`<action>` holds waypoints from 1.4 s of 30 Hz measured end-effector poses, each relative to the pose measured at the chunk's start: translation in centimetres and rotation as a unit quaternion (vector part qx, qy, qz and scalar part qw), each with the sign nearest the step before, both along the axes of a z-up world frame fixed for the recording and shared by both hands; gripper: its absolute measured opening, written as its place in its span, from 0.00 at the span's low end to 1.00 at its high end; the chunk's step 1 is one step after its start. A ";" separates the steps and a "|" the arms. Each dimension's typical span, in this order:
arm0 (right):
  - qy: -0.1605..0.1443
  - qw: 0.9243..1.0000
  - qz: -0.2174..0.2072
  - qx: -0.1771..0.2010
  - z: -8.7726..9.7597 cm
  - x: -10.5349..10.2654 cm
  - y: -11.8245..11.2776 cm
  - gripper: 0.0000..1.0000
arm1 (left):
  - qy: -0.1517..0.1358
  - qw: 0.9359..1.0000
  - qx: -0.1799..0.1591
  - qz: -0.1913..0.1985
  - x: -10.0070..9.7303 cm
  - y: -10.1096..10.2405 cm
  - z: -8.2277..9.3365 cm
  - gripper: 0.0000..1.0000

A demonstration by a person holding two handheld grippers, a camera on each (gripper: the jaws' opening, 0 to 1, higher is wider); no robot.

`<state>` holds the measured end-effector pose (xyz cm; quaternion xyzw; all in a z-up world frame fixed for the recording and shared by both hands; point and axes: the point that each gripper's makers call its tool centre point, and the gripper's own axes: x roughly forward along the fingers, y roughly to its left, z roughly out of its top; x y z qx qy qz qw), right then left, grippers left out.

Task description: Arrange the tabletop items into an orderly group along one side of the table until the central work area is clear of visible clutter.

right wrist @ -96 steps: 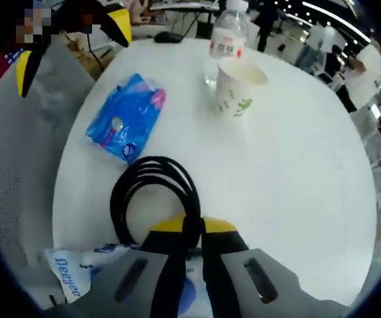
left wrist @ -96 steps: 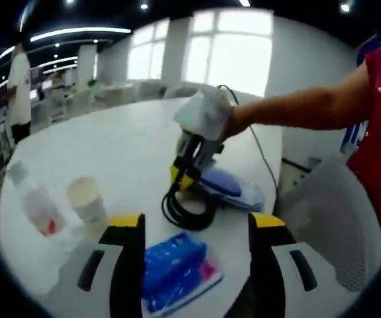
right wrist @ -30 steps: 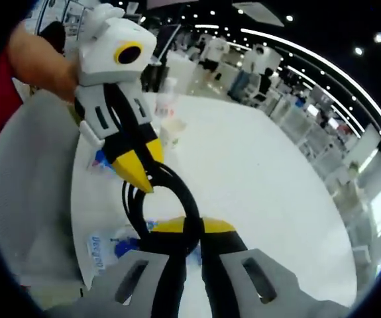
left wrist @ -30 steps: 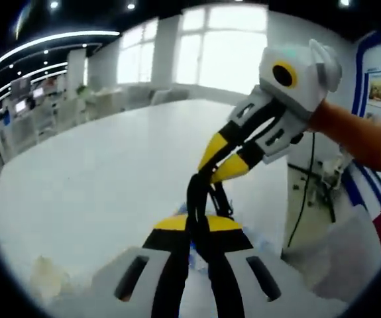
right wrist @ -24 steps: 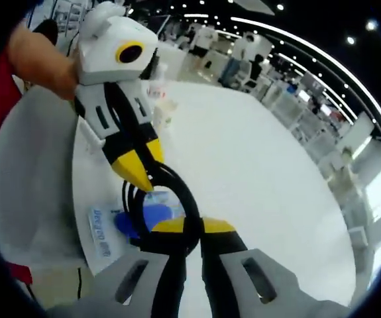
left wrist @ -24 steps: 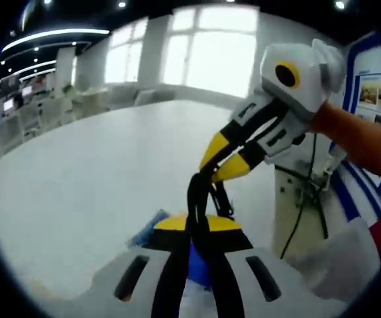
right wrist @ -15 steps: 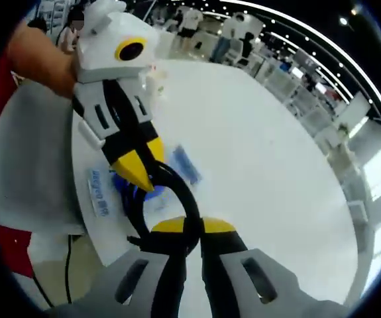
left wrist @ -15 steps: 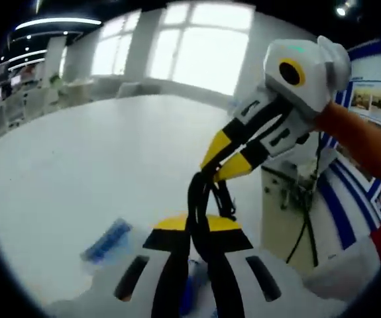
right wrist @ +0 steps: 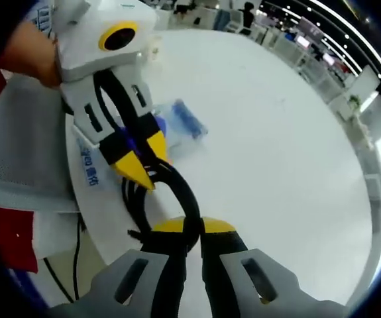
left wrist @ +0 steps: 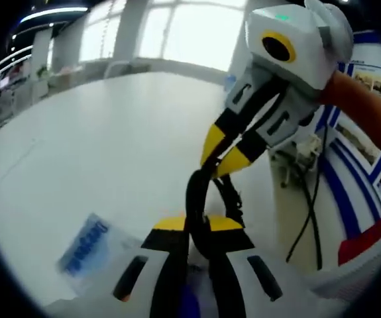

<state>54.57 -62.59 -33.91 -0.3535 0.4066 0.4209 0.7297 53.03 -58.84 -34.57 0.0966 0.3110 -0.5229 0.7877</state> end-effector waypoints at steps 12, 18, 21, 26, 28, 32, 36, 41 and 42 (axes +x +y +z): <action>0.053 0.998 -0.022 0.002 -2.6 0.7 0.9 0.06 | -0.023 0.997 0.066 -0.017 1.1 1.3 -2.2 0.11; 0.077 0.996 -0.041 -0.013 -4.2 1.0 0.4 0.05 | -0.028 0.997 0.069 -0.012 1.5 1.5 -2.3 0.15; 0.082 0.996 -0.045 -0.014 -4.6 1.0 0.4 0.05 | -0.029 0.997 0.068 -0.011 1.7 1.8 -2.2 0.15; 0.087 0.995 -0.054 -0.022 -5.4 1.3 -0.2 0.05 | -0.030 0.998 0.055 -0.002 2.3 2.3 -1.6 0.11; 0.091 0.994 -0.059 -0.016 -5.4 1.3 -0.2 0.05 | -0.030 0.998 0.051 0.004 2.5 2.3 -1.4 0.14; 0.090 0.994 -0.059 -0.018 -5.5 1.5 0.0 0.05 | -0.033 0.998 0.048 0.004 2.5 2.4 -1.2 0.13; 0.082 0.994 -0.064 -0.022 -5.5 2.1 0.0 0.05 | -0.034 0.998 0.044 0.005 2.5 2.5 -1.0 0.15; 0.074 0.994 -0.078 -0.016 -5.7 2.5 -0.2 0.07 | -0.034 0.998 0.044 0.004 2.4 2.7 -0.9 0.17; 0.076 0.994 -0.082 -0.012 -5.7 2.5 -0.2 0.07 | -0.034 0.998 0.044 0.005 2.3 2.8 -0.9 0.17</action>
